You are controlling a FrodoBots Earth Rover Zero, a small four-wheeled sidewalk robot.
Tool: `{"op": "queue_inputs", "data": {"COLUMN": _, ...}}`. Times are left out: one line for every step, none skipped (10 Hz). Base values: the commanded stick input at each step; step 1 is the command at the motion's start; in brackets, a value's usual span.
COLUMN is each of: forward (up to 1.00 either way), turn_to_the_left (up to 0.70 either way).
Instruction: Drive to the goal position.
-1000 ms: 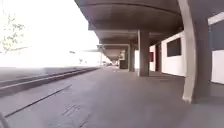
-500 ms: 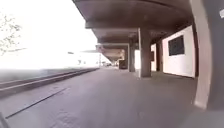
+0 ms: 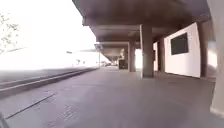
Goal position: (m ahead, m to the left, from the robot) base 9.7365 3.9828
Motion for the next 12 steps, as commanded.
{"op": "queue_inputs", "data": {"forward": 0.7, "turn_to_the_left": 0.0}}
{"op": "queue_inputs", "data": {"forward": 0.7, "turn_to_the_left": 0.0}}
{"op": "queue_inputs", "data": {"forward": 0.7, "turn_to_the_left": 0.0}}
{"op": "queue_inputs", "data": {"forward": 0.7, "turn_to_the_left": 0.0}}
{"op": "queue_inputs", "data": {"forward": 0.7, "turn_to_the_left": 0.0}}
{"op": "queue_inputs", "data": {"forward": 0.7, "turn_to_the_left": 0.0}}
{"op": "queue_inputs", "data": {"forward": 0.7, "turn_to_the_left": 0.0}}
{"op": "queue_inputs", "data": {"forward": 0.7, "turn_to_the_left": 0.0}}
{"op": "queue_inputs", "data": {"forward": 0.7, "turn_to_the_left": 0.0}}
{"op": "queue_inputs", "data": {"forward": 0.7, "turn_to_the_left": 0.0}}
{"op": "queue_inputs", "data": {"forward": 0.7, "turn_to_the_left": 0.0}}
{"op": "queue_inputs", "data": {"forward": 0.7, "turn_to_the_left": 0.0}}
